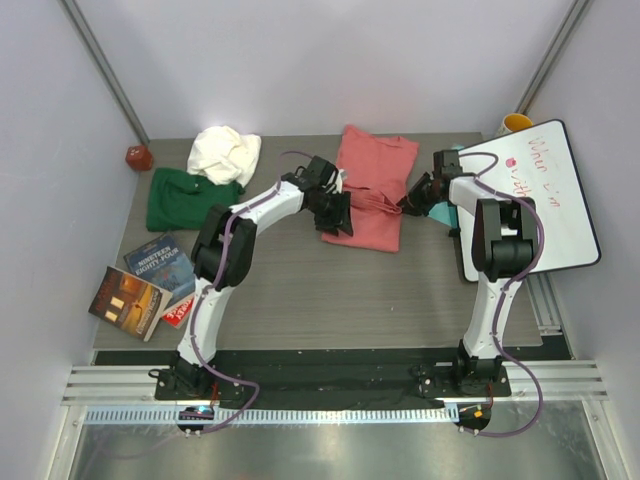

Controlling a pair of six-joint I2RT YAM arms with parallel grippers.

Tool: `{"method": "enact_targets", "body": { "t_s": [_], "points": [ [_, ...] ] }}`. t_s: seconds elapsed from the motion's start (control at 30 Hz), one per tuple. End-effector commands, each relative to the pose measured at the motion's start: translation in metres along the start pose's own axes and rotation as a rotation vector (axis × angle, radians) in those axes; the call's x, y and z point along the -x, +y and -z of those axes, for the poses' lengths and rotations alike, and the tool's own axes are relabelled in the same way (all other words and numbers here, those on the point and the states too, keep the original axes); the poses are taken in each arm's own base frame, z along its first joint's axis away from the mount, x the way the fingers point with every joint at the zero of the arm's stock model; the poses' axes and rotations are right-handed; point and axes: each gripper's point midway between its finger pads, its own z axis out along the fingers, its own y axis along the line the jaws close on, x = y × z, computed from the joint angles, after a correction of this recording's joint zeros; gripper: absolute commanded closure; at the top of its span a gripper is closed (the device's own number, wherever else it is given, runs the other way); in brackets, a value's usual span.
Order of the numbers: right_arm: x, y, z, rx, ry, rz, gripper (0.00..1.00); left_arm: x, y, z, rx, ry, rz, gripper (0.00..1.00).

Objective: Fold and stack the t-shirts

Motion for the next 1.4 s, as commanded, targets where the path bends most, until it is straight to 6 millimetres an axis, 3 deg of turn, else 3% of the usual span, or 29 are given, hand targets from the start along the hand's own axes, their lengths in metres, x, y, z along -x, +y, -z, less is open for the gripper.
{"method": "enact_targets", "body": {
  "t_s": [0.0,0.2,0.37,0.43,0.53,0.57,0.73,0.83,1.0,1.2,1.37],
  "points": [
    [0.033,0.035,0.030,0.078,-0.107,0.031,0.72,0.005,0.003,0.004,-0.022,-0.029,0.008,0.51],
    [0.061,0.087,0.086,0.210,-0.255,0.133,0.72,-0.009,0.015,-0.007,-0.006,0.010,0.022,0.51],
    [0.052,0.110,0.114,0.287,-0.246,0.184,0.71,-0.019,0.021,-0.010,0.003,0.031,0.028,0.52],
    [0.035,0.111,0.110,0.287,-0.204,0.214,0.72,-0.020,0.021,-0.011,-0.002,0.039,0.034,0.52],
    [-0.010,0.117,0.097,0.287,-0.098,0.277,0.73,-0.026,0.023,-0.014,-0.001,0.052,0.039,0.53],
    [-0.035,0.124,0.091,0.290,-0.053,0.325,0.74,-0.028,0.024,-0.015,0.003,0.058,0.042,0.53],
    [-0.085,0.122,0.066,0.249,0.038,0.402,0.77,-0.034,0.030,-0.014,0.026,0.066,0.045,0.54],
    [-0.090,0.118,0.051,0.222,0.053,0.421,0.79,-0.037,0.027,-0.012,0.011,0.077,0.047,0.55],
    [-0.077,0.126,0.038,0.220,0.018,0.483,0.81,-0.039,0.027,-0.008,0.019,0.077,0.048,0.58],
    [-0.080,0.103,0.005,0.131,0.083,0.467,0.82,-0.051,0.033,-0.009,0.030,0.109,0.051,0.59],
    [-0.082,0.085,-0.009,0.078,0.097,0.481,0.82,-0.057,0.038,-0.010,0.040,0.121,0.050,0.60]
  ]
}}
